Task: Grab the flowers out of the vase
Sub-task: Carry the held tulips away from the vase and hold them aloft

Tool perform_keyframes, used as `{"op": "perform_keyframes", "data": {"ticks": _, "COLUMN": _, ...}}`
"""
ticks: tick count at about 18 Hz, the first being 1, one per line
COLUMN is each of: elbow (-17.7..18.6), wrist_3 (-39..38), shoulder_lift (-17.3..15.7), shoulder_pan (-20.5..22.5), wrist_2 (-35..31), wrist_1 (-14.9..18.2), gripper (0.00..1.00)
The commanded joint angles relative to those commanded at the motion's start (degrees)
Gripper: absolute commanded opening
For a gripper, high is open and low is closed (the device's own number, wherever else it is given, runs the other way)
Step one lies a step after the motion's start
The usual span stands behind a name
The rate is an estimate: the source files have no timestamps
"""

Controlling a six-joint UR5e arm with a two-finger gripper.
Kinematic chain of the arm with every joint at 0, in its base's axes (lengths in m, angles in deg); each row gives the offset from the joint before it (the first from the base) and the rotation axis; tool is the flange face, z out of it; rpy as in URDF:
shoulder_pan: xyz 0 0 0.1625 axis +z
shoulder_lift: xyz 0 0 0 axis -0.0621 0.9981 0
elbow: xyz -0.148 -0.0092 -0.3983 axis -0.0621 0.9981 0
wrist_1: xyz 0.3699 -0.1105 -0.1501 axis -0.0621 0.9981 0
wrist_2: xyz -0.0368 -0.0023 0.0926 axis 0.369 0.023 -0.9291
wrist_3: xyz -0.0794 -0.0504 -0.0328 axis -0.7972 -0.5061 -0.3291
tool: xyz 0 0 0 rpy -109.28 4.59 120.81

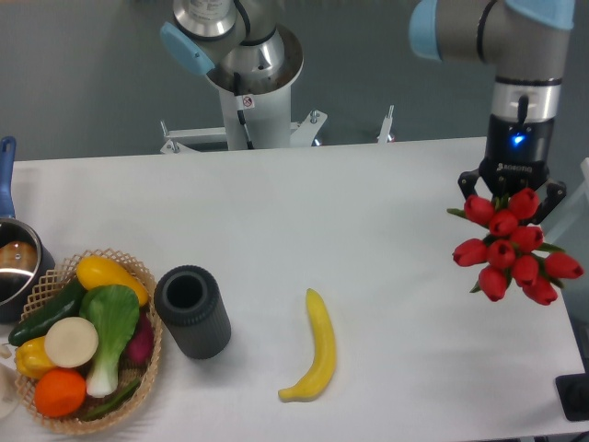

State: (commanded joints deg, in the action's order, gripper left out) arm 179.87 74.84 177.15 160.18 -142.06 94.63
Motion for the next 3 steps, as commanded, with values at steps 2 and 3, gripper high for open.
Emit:
{"op": "perform_keyframes", "data": {"ticks": 2, "elbow": -0.36, "wrist_3": 0.97, "shoulder_lift": 0.44, "shoulder_pan": -0.26, "wrist_2": -3.09, "wrist_1": 2.11, "gripper": 0.00}}
{"op": "perform_keyframes", "data": {"ticks": 3, "elbow": -0.27, "wrist_3": 0.97, "shoulder_lift": 0.45, "shoulder_pan": -0.87, "wrist_2": -4.06, "wrist_1": 2.64, "gripper": 0.00}}
